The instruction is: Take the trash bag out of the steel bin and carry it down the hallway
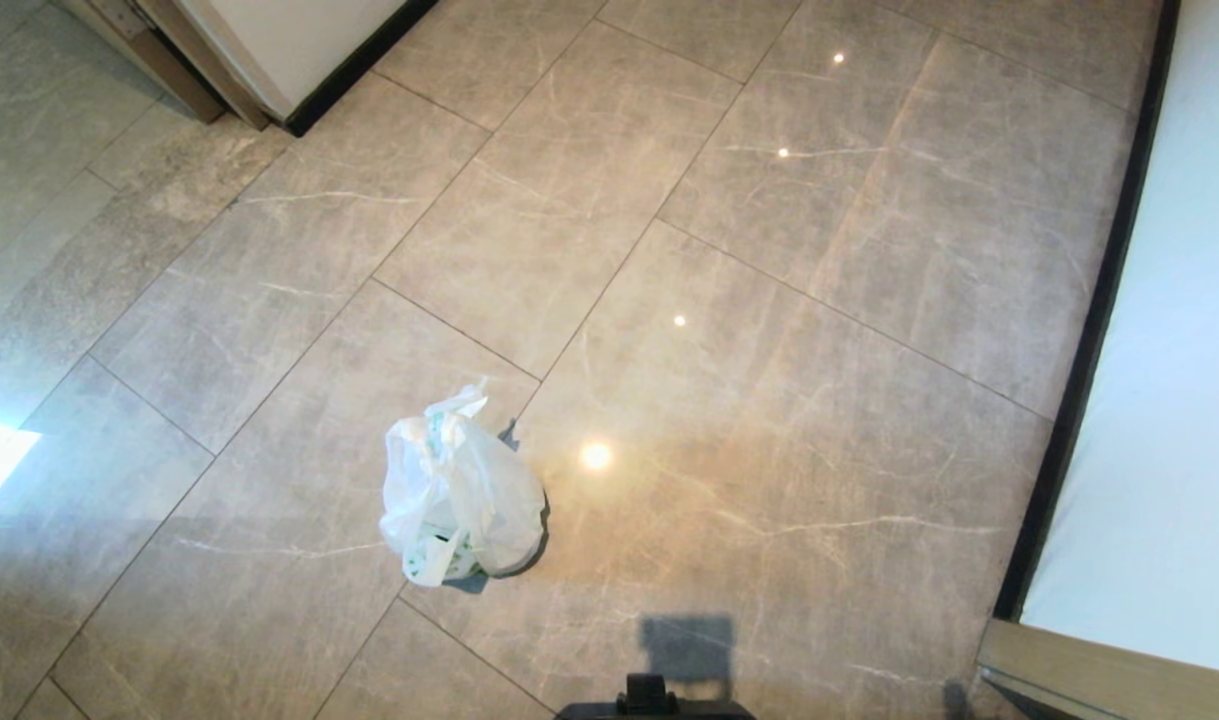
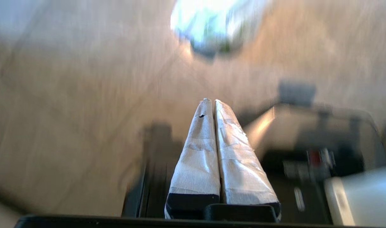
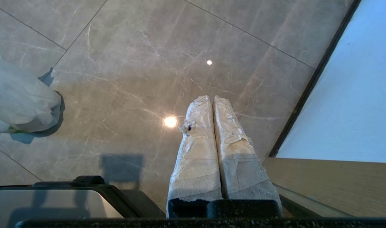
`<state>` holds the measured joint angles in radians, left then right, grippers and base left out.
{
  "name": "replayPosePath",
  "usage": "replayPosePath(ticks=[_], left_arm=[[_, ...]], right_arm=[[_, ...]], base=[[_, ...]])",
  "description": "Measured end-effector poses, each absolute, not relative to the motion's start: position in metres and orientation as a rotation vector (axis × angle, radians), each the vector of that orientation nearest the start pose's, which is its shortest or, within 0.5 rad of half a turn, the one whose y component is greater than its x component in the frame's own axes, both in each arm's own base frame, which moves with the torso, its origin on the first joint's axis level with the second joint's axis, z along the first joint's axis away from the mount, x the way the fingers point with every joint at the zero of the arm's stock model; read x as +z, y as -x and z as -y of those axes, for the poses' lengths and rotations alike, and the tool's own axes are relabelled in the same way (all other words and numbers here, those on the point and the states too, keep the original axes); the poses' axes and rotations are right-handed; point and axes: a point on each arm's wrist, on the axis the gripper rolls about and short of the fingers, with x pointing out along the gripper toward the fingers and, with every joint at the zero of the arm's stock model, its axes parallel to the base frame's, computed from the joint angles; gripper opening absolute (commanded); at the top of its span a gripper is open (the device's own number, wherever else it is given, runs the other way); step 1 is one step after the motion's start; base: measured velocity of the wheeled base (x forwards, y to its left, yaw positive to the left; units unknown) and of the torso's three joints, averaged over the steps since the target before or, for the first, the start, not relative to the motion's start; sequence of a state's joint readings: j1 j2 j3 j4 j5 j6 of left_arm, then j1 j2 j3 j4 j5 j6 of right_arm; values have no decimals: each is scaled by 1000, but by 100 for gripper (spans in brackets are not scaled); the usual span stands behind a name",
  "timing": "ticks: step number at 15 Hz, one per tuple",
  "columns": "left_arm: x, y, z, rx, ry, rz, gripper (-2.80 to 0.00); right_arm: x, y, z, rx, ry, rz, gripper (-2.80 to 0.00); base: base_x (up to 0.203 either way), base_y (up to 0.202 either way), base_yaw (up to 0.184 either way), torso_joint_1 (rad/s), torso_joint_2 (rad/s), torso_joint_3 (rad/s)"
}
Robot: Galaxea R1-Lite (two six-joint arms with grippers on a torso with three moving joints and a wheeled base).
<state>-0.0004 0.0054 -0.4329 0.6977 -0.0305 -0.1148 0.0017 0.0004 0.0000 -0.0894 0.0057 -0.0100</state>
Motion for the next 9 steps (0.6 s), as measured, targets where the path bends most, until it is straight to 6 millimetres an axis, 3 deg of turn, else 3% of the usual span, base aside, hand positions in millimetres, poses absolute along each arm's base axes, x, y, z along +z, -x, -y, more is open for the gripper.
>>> replayPosePath(ticks=[3,6,9], left_arm=[[81,33,1,-23,69,-129,-280],[82,24,0,-14,40,29,-280],[81,23,0,-1,88,45,-280]], right_arm=[[85,23,0,7,9,89,-280],[85,23,0,6,10,89,-280],[85,23,0,7,9,89,-280]], base=[[0,0,0,0,0,0],[0,0,0,0,0,0],[0,0,0,0,0,0]])
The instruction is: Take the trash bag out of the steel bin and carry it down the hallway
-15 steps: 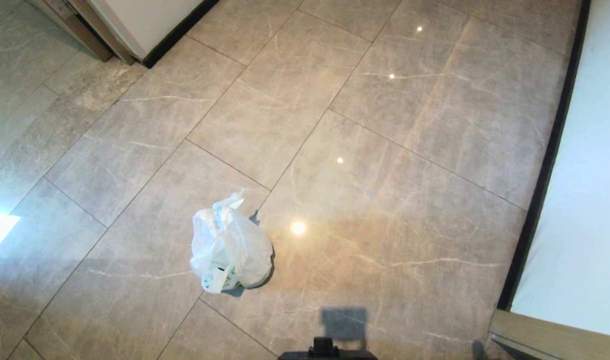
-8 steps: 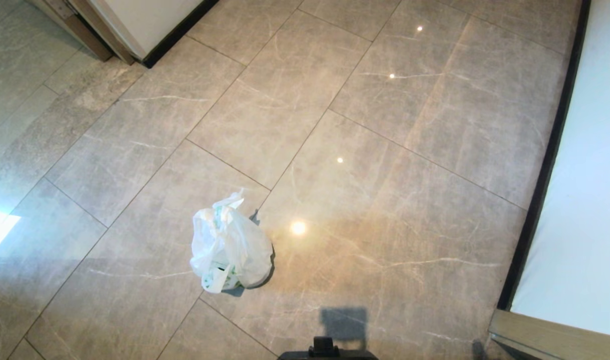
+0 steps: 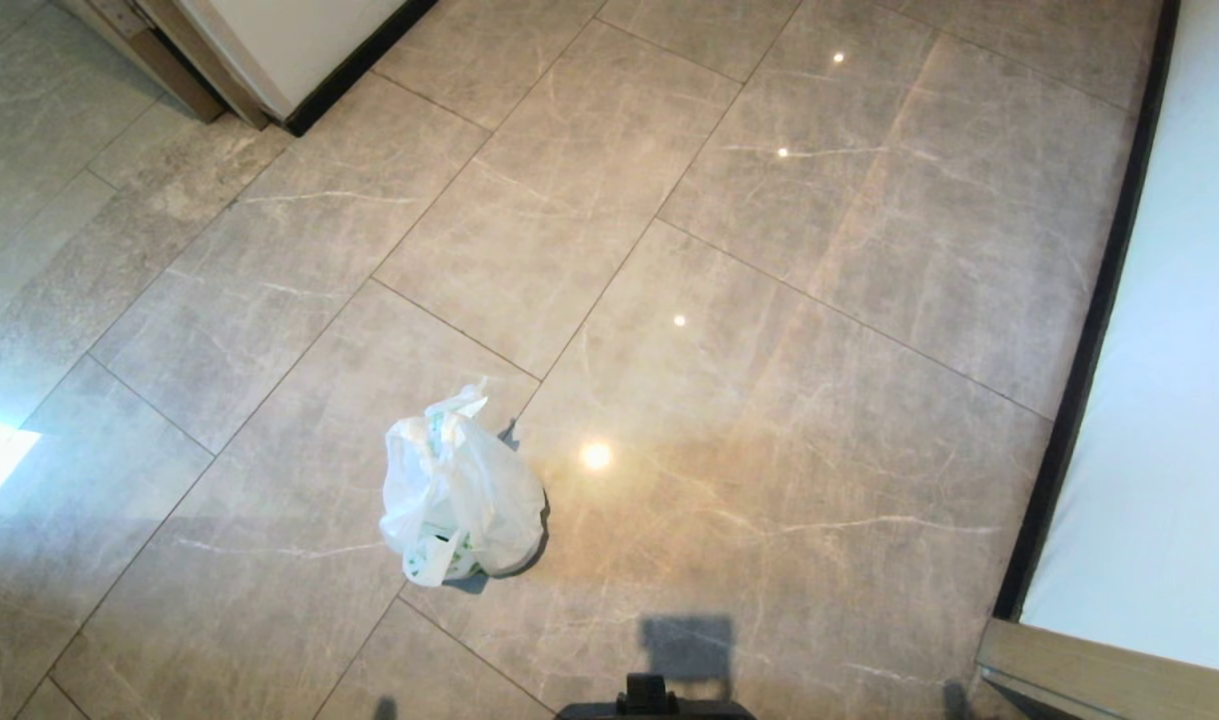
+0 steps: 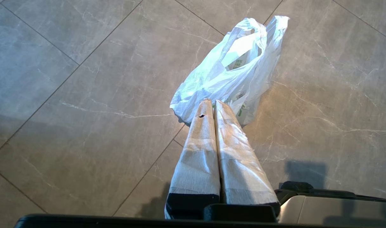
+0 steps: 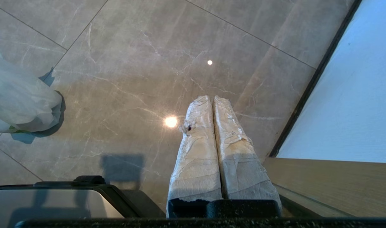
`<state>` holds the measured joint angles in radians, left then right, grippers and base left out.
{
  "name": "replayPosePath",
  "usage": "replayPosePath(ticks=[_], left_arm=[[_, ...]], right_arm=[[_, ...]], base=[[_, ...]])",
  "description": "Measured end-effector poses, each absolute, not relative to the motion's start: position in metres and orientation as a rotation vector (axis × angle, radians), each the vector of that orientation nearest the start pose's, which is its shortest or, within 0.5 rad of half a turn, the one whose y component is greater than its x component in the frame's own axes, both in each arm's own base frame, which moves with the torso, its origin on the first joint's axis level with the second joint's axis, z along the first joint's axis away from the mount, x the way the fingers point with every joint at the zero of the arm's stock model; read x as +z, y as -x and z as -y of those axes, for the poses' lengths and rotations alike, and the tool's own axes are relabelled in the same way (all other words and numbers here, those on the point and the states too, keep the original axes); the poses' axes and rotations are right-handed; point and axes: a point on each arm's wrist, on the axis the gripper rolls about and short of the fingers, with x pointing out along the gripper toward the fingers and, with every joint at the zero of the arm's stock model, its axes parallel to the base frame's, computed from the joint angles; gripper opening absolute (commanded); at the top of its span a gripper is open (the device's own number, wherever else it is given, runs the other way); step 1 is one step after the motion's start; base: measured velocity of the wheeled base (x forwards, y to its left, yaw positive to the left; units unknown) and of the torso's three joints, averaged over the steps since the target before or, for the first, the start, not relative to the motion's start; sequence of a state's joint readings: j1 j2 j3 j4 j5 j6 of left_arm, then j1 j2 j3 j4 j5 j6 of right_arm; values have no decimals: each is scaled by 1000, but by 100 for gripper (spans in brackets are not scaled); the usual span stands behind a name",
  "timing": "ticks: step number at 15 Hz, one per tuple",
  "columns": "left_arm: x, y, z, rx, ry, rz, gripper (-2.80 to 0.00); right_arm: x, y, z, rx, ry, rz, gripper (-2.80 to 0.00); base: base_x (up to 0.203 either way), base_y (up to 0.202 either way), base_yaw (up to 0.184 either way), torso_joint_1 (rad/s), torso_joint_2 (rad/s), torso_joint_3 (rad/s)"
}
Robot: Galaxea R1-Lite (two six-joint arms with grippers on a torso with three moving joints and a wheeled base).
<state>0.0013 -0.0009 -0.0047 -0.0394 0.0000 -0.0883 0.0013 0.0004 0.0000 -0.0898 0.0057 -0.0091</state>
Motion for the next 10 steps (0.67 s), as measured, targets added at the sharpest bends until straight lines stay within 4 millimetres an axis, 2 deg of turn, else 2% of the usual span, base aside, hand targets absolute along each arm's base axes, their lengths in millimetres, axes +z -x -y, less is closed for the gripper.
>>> replayPosePath(ticks=[7,10], left_arm=[[80,23,0,5,-55,42,-280],[79,23,0,1,-42,29,-280]], right_arm=[[85,23,0,7,10,89,-280],[85,23,0,7,10,89,-280]], base=[[0,0,0,0,0,0],[0,0,0,1,1,49]])
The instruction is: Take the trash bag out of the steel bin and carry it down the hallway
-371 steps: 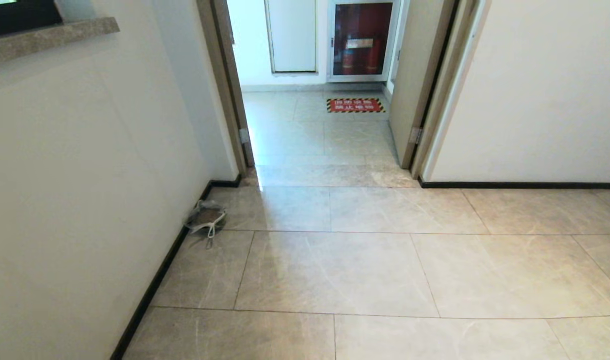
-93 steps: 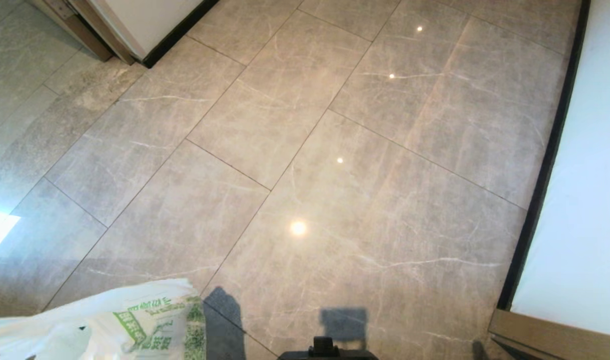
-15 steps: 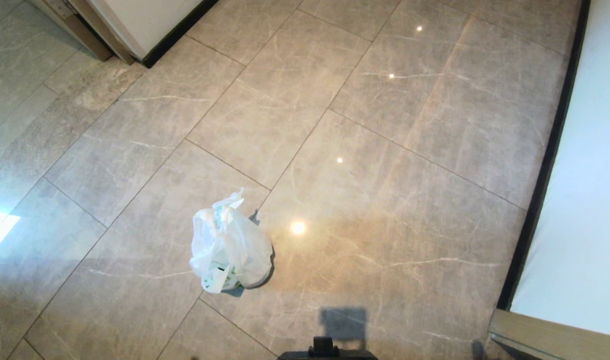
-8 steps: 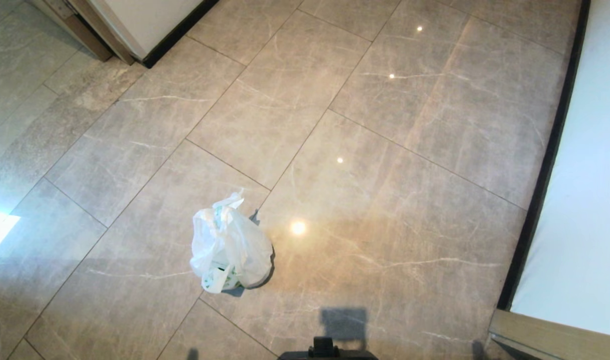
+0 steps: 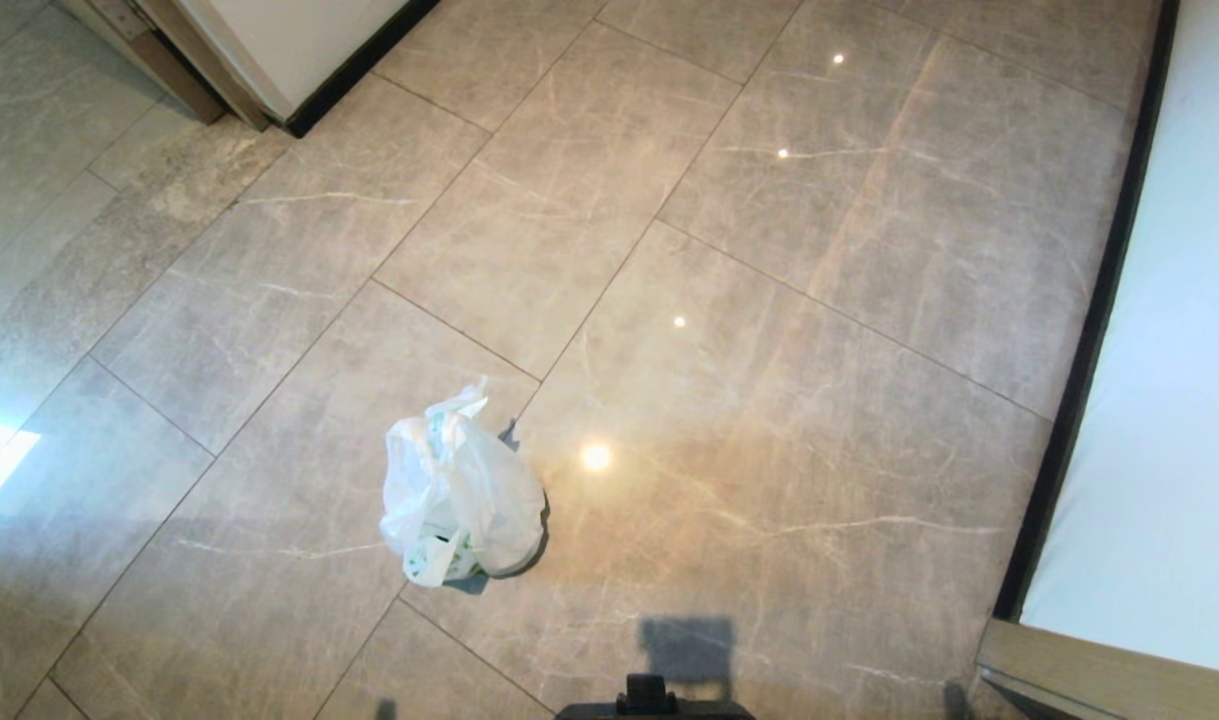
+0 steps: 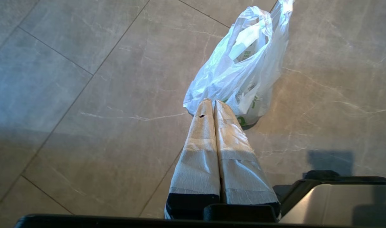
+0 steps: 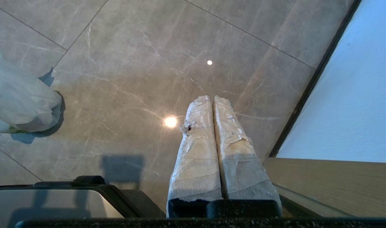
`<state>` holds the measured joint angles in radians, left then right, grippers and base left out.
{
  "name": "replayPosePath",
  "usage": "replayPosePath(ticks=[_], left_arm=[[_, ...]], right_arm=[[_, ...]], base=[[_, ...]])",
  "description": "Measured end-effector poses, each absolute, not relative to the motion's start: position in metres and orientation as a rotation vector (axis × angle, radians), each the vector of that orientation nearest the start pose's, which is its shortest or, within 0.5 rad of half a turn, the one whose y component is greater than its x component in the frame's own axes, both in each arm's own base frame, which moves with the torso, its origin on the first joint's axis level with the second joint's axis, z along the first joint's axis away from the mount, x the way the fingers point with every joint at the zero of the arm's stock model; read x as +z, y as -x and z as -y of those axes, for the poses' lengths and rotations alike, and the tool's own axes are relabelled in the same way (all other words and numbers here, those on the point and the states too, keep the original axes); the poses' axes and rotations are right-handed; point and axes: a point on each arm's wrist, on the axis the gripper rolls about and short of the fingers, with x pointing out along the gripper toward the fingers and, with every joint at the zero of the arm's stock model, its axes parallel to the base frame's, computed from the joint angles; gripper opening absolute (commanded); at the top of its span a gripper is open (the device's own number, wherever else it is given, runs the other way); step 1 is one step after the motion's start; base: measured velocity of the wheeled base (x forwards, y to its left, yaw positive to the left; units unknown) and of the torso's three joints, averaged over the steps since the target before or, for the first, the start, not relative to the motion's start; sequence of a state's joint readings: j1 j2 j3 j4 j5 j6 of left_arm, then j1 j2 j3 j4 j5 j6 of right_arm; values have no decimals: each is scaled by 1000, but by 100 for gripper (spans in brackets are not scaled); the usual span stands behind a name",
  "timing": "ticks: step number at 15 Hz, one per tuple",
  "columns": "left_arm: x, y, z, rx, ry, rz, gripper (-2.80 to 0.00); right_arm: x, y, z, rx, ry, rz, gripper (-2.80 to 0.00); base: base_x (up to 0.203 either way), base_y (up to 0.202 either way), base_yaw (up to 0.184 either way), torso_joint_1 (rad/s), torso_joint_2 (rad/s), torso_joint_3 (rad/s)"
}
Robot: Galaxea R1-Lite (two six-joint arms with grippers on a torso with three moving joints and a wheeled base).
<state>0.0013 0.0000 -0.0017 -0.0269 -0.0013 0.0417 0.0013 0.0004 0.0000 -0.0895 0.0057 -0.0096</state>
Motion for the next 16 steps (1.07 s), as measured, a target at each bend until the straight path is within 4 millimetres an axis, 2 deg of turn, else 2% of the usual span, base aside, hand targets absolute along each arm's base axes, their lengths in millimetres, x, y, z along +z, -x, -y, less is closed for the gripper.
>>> replayPosePath(ticks=[16], left_arm=[[76,23,0,0,-5,4,-280]], right_arm=[[85,23,0,6,10,89,-280]], base=[[0,0,0,2,1,197]])
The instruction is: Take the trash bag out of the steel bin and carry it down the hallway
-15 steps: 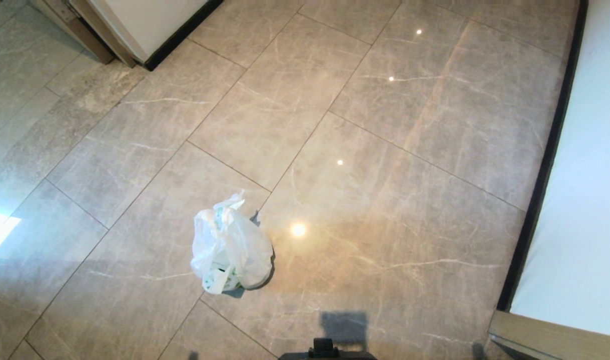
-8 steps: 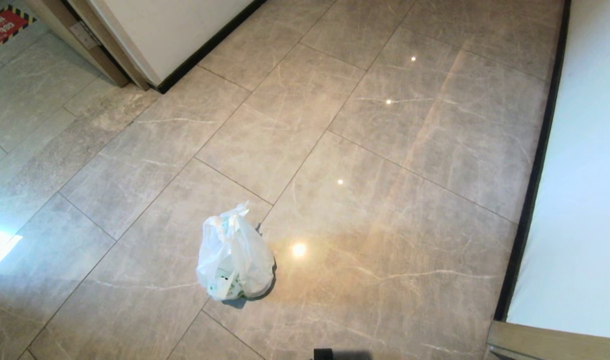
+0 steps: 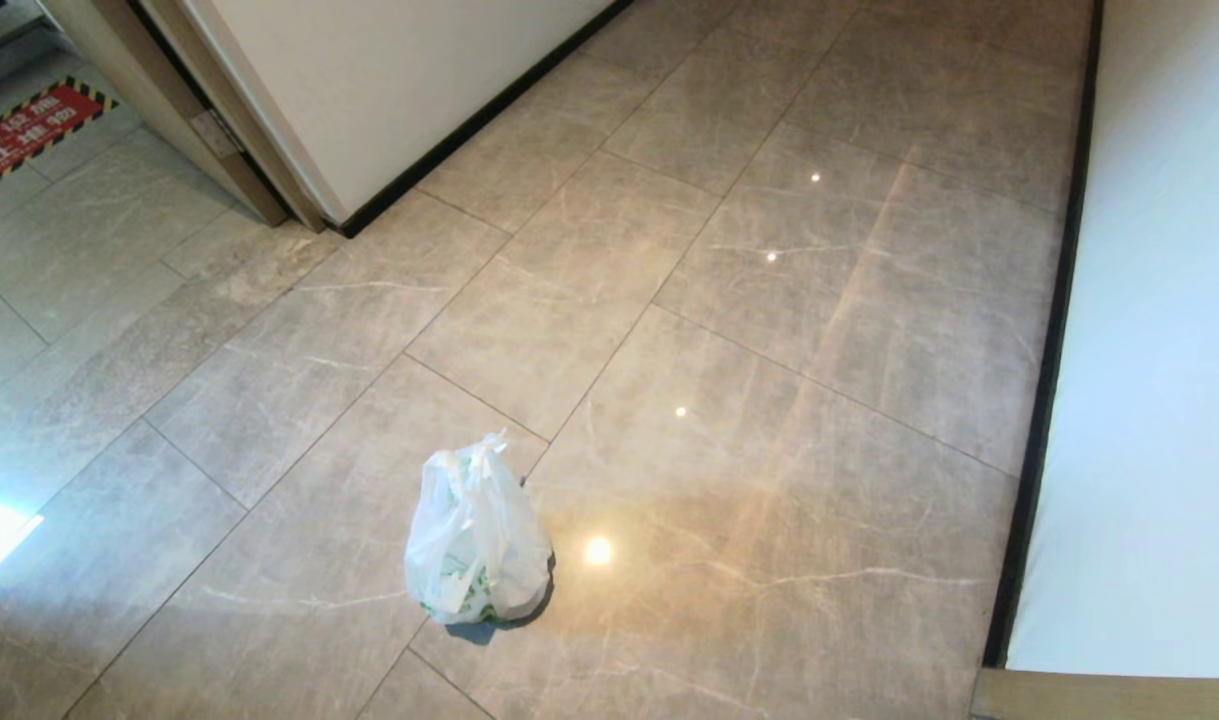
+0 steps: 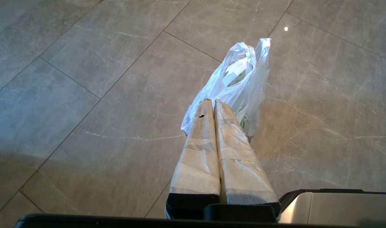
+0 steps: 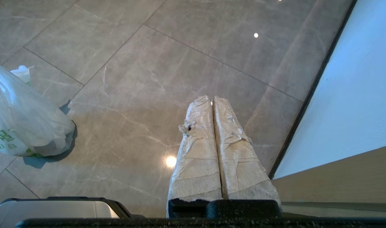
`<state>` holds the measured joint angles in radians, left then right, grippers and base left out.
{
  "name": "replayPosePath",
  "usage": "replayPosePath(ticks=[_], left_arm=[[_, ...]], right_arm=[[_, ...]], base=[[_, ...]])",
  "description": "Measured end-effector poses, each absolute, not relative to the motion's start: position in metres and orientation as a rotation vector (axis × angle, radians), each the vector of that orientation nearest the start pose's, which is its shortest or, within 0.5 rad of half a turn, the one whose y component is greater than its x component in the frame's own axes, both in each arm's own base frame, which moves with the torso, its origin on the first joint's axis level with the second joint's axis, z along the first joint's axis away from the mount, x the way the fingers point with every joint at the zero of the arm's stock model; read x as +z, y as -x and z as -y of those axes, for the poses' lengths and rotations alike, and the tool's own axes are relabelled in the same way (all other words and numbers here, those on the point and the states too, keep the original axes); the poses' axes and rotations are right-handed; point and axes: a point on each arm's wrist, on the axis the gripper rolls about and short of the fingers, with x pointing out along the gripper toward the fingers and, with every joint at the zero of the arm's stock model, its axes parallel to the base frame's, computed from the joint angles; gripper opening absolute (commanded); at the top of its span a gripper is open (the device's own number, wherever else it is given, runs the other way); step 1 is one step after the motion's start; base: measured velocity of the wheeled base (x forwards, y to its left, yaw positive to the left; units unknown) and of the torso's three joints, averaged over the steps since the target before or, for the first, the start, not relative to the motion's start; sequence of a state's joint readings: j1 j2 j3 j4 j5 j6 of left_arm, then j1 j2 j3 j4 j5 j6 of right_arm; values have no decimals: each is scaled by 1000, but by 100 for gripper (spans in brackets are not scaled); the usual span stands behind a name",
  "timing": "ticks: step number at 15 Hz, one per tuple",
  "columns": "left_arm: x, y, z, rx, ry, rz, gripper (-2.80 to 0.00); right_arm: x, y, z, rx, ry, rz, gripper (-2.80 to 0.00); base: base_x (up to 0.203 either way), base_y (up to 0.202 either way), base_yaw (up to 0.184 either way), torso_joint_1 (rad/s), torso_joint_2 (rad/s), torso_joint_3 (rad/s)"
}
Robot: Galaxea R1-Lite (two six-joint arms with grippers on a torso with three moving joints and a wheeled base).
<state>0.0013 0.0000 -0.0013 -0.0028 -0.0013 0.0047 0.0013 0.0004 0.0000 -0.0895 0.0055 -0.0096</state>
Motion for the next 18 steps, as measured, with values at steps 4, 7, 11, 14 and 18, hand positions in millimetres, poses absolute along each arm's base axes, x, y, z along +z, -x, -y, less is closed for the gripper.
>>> replayPosePath(ticks=[4,7,11,14,18], left_arm=[[76,23,0,-1,-6,3,-280],[76,23,0,-1,-6,2,-280],[76,23,0,-2,-7,1,-280],[76,23,0,-2,-7,1,-280],[76,23,0,-3,-8,1,-280]], right_arm=[[85,23,0,6,9,89,-280],[85,23,0,6,10,89,-280],[85,23,0,6,9,89,-280],[85,23,0,7,9,89,-280],[85,23,0,6,9,89,-280]], base=[[0,0,0,2,2,202],[0,0,0,2,1,208],[0,0,0,2,-1,201],[0,0,0,3,1,201],[0,0,0,1,1,203]])
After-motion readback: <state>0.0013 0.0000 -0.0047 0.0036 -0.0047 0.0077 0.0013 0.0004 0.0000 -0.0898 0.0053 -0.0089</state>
